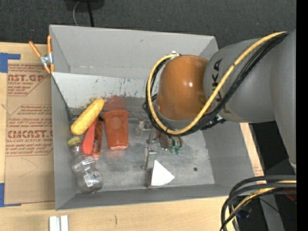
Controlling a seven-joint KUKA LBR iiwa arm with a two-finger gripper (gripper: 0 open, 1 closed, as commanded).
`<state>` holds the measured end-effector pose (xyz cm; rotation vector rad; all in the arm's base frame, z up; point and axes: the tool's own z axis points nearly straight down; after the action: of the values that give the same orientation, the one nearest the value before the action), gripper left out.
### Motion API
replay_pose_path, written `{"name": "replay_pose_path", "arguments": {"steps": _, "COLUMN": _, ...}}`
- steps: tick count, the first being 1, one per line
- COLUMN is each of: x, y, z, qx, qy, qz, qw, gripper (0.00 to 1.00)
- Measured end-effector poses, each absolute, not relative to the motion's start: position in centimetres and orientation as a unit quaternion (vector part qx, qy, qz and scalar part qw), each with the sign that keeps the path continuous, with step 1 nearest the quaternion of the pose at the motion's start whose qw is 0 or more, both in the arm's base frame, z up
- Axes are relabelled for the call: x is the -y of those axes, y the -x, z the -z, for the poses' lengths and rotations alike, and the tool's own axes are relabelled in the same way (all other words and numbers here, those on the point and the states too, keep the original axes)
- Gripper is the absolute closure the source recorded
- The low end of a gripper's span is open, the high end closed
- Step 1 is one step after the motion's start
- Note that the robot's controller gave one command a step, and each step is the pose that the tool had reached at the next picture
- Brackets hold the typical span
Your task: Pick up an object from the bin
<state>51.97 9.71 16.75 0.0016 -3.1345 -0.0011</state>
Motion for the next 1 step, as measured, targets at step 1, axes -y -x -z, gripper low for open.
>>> {"name": "replay_pose_path", "arguments": {"steps": 1, "x": -9.68, "y": -52.14, "z": -17.18, "qx": 1.0, "qy": 0.0, "qz": 0.001, "qw": 0.0, "gripper": 0.0}}
